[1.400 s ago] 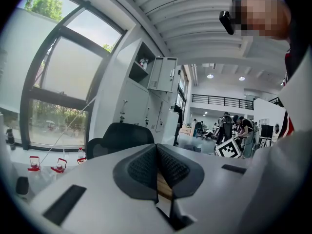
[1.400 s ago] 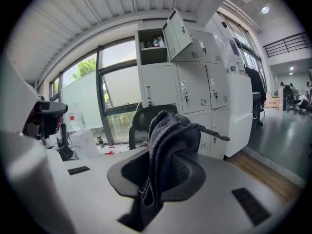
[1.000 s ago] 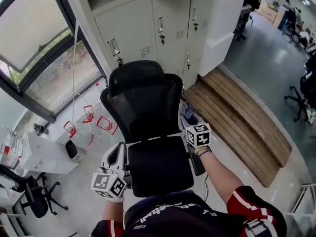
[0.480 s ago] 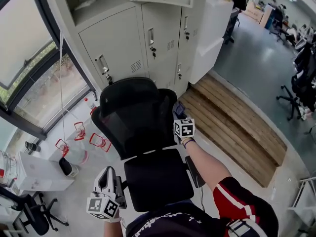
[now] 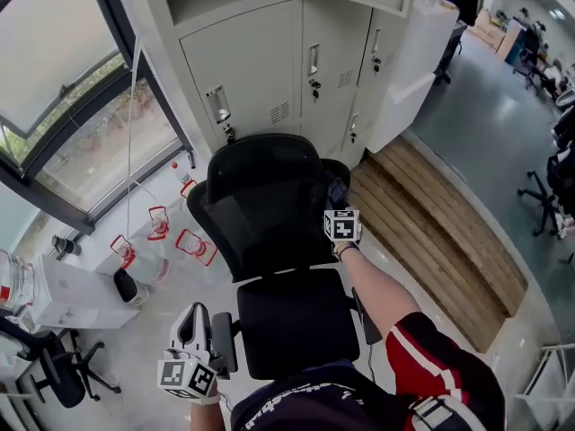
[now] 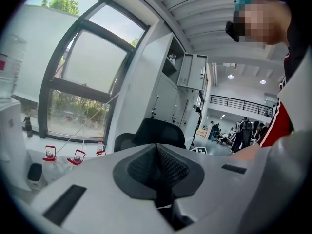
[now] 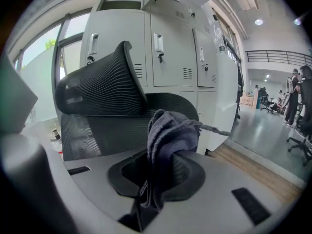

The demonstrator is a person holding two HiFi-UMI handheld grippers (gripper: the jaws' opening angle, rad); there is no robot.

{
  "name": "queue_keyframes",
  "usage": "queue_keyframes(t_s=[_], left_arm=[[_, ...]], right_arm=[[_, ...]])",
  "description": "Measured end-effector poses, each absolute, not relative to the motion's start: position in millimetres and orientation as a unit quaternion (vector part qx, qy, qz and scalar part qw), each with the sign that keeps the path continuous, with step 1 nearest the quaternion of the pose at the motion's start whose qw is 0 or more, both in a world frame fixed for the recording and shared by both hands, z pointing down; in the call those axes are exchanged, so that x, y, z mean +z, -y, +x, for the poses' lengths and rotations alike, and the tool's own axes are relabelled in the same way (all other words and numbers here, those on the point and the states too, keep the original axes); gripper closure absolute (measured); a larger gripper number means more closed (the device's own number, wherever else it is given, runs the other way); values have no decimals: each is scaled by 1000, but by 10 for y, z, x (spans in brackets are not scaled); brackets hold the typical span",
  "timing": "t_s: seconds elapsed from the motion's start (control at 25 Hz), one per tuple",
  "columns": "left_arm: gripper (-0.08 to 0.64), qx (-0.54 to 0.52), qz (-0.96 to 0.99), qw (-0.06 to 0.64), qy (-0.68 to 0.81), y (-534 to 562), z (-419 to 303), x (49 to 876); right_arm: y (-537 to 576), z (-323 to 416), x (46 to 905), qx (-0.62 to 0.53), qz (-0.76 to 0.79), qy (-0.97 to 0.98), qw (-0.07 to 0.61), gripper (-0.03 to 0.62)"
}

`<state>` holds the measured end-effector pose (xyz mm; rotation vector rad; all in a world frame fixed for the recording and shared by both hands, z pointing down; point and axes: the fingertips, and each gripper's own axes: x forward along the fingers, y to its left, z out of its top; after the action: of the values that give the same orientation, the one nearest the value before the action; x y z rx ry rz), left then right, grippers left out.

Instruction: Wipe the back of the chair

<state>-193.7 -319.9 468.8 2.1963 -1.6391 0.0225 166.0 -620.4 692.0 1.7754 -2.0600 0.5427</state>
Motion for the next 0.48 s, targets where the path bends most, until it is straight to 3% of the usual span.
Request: queue_keyframes(t_s=[0.48], left_arm=[[534,0,760,201,618,2975,-2444,4738]], right_arm=[[6253,485,6971,184,573,777,184,520]])
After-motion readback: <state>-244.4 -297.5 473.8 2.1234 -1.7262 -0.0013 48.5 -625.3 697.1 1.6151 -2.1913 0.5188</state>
